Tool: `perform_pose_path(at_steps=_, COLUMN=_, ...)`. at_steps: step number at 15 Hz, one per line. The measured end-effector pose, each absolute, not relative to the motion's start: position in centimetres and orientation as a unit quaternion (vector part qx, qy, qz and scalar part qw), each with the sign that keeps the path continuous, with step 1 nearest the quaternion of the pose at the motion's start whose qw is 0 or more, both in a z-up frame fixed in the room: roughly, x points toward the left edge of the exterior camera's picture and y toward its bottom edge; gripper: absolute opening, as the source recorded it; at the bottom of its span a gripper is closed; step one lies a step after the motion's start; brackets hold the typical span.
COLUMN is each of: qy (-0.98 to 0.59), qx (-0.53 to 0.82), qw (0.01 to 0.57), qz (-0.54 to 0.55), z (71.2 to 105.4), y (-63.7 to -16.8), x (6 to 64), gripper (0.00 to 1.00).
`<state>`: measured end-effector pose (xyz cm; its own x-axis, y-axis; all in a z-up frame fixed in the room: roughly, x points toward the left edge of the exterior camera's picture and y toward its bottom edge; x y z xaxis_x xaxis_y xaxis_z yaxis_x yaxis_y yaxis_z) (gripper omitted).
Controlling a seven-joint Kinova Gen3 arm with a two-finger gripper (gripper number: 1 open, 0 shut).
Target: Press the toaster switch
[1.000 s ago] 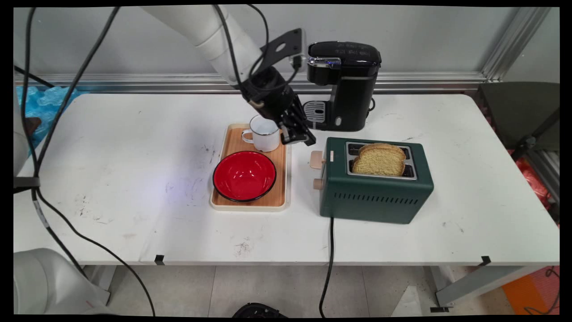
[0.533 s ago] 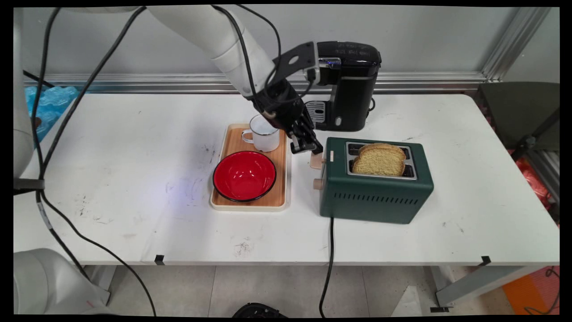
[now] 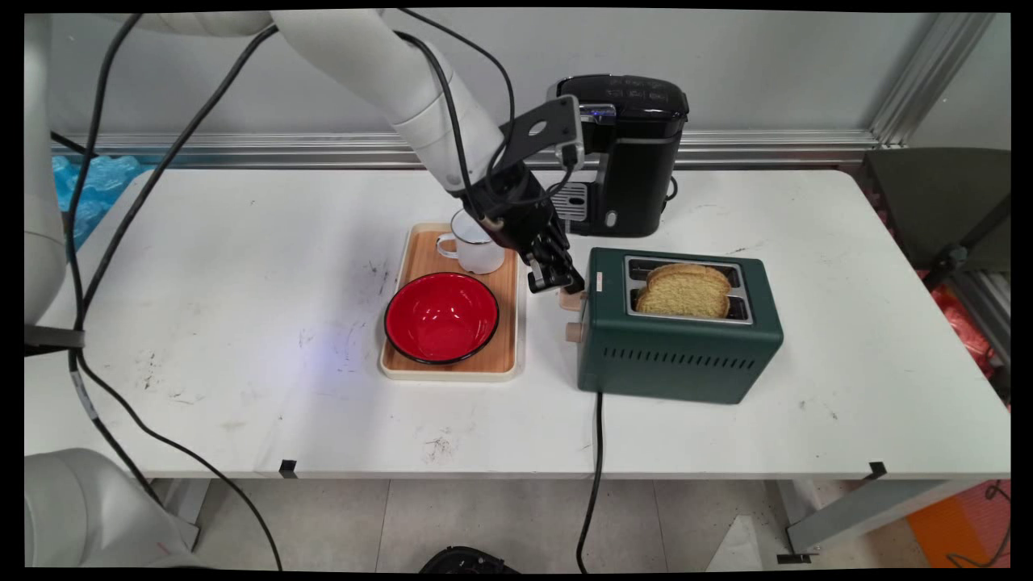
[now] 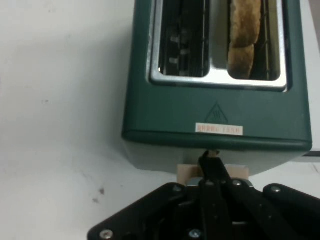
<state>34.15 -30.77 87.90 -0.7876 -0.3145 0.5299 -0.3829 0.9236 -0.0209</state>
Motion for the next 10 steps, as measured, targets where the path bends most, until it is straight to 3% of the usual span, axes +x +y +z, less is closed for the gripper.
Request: perform_pose_path(at_steps=10, qy=-0.945, qx=0.189, qw=0.263, qz=0.054, z=85.2, y=-31.3, x=34.0, gripper=0.00)
